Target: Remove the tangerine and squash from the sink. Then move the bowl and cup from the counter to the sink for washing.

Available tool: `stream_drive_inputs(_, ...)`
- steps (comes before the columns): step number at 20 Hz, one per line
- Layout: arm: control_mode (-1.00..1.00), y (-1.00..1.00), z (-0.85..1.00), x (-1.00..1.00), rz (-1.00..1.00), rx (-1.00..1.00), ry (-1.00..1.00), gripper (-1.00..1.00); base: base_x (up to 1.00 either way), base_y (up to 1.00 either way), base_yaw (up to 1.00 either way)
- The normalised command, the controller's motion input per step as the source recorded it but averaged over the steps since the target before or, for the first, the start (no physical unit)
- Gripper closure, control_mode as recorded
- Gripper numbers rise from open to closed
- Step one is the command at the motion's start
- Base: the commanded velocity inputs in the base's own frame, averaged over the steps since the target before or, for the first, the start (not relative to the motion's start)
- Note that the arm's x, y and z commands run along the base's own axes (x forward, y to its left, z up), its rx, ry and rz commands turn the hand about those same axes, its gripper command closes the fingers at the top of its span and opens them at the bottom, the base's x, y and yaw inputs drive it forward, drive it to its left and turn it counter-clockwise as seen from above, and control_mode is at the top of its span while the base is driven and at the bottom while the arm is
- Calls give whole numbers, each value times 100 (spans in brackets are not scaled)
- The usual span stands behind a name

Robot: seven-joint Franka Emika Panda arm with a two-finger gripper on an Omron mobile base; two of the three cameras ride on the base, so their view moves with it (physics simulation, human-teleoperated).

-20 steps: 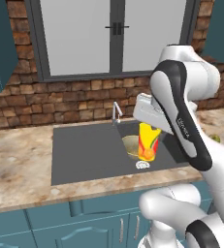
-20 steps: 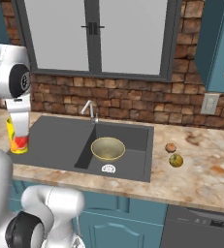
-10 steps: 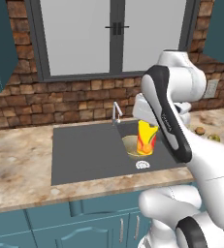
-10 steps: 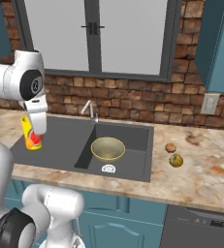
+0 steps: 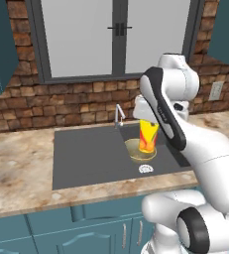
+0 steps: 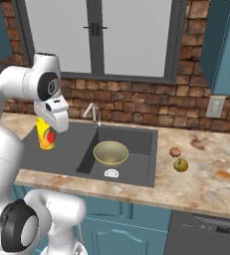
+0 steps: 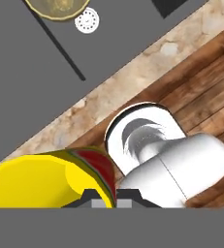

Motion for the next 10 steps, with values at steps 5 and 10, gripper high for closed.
stream_drive_inputs(5,-100,-19,-16,47,41,0,-6,100,0,0,0)
stream_drive_inputs(10,-100,-27,-17,32,48,0,-9,100,0,0,0)
